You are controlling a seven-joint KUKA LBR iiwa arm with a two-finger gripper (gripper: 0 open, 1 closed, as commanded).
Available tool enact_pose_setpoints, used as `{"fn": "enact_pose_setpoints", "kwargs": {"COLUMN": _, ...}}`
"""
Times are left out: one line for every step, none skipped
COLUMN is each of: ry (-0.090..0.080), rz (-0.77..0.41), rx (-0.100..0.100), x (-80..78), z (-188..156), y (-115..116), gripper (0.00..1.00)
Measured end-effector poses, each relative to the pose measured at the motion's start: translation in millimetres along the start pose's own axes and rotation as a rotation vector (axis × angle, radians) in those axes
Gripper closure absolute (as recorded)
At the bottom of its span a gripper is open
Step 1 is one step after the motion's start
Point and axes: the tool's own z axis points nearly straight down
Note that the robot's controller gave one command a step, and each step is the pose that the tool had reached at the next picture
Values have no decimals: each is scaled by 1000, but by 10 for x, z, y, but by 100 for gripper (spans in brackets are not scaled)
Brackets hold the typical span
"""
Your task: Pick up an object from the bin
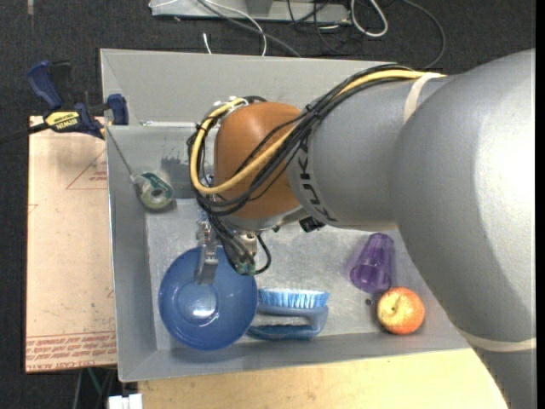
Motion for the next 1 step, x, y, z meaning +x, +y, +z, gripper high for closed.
{"fn": "enact_pose_setpoints", "kwargs": {"ry": 6, "rz": 0, "rx": 2, "x": 11, "z": -296, "y": -3, "gripper": 100}}
